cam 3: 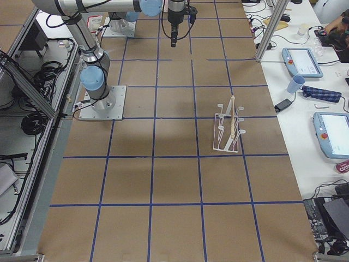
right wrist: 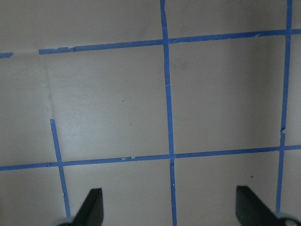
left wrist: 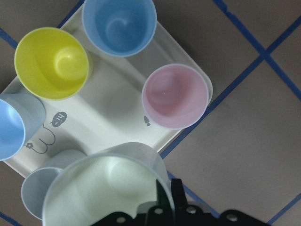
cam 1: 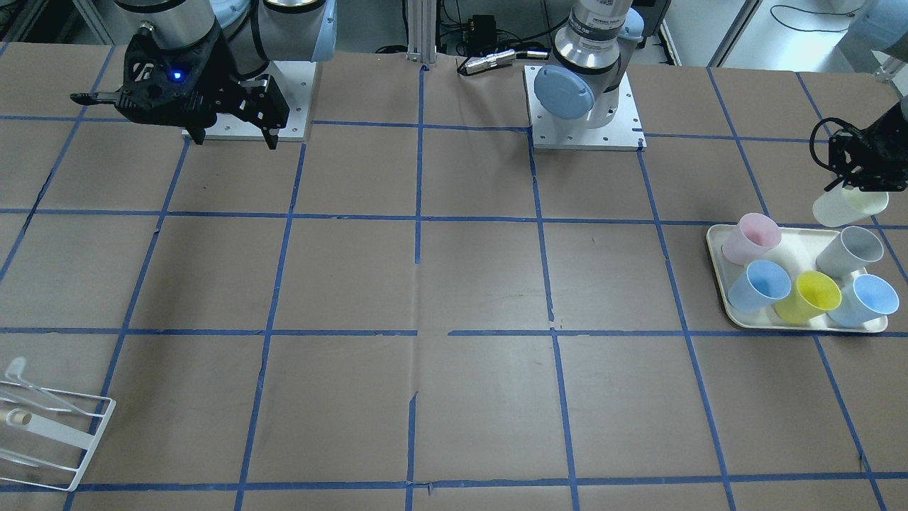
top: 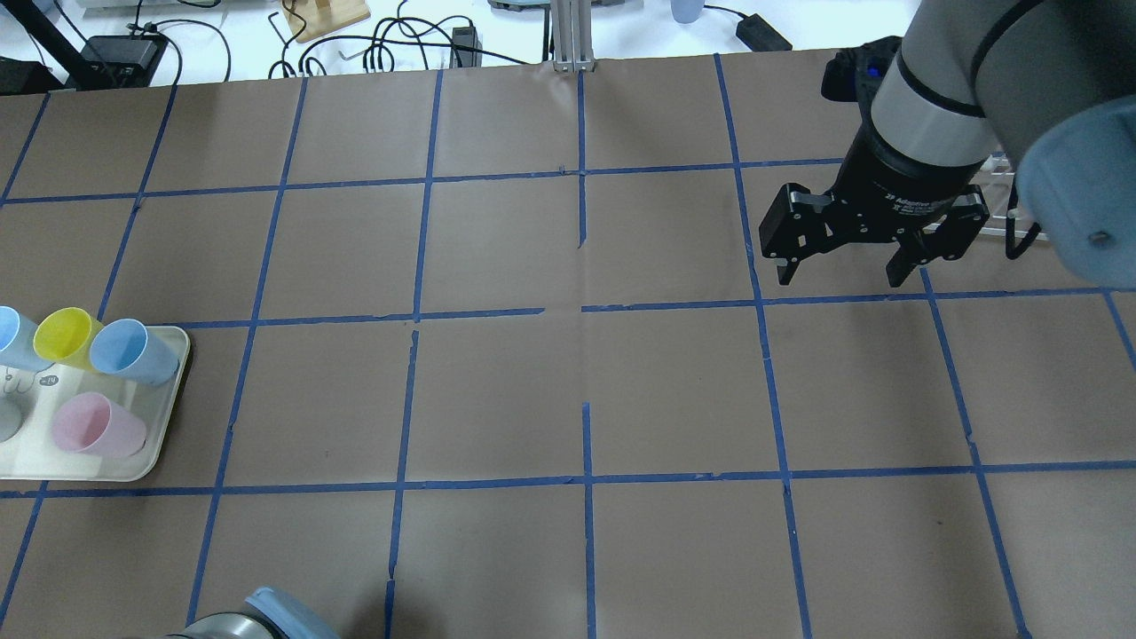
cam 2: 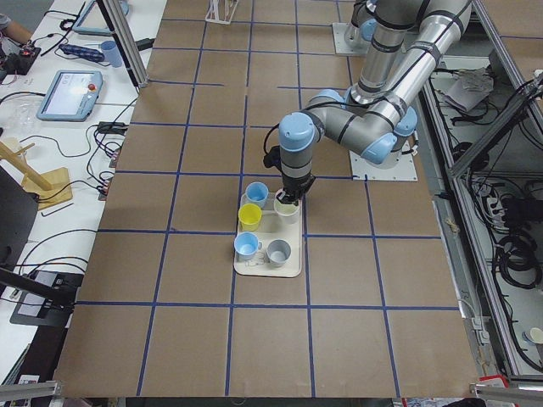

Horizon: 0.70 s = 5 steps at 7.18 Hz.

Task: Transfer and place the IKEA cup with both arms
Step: 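Carry the white cup with the left gripper down onto the tray beside the pink cup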

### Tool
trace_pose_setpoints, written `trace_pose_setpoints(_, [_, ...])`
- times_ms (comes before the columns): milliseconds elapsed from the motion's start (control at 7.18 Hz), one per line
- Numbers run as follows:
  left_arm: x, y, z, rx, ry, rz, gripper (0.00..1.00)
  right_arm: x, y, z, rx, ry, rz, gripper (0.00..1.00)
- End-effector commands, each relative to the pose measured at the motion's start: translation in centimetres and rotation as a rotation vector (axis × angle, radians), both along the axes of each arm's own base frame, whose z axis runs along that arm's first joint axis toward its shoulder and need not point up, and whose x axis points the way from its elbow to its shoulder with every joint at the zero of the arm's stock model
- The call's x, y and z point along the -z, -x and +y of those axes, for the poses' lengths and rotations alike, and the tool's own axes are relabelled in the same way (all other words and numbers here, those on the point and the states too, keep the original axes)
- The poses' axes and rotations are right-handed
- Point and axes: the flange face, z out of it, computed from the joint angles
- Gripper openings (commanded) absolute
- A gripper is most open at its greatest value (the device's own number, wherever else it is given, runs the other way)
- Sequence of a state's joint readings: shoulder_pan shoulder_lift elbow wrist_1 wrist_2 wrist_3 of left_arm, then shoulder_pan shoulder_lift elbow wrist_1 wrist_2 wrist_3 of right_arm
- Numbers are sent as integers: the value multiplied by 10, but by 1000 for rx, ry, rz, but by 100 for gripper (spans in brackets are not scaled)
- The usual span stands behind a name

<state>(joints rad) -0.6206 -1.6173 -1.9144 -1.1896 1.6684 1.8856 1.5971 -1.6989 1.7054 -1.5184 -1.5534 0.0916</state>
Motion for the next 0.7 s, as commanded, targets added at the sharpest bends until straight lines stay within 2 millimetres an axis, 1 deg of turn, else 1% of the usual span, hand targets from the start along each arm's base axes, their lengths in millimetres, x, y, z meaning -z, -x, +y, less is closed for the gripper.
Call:
trace_pose_setpoints(0, [38,-5,5,193,25,-43,0,0,1,9,-5,8,-5,100])
trace_pose_setpoints(139, [55,0,10,264,26,-42,0,-5,2,7,-2,19,-6,100])
trace_pose_setpoints(278, [69,-3,18,248,22,-25,0,-5,3,7,-2,19,-7,100])
trace_pose_setpoints(418, [81,-6,20,242,25,4,0,-4,3,6,-2,18,-5,100])
trace_pose_setpoints(557, [89,-11,17,239,28,4,0,-5,3,7,-1,19,-5,100])
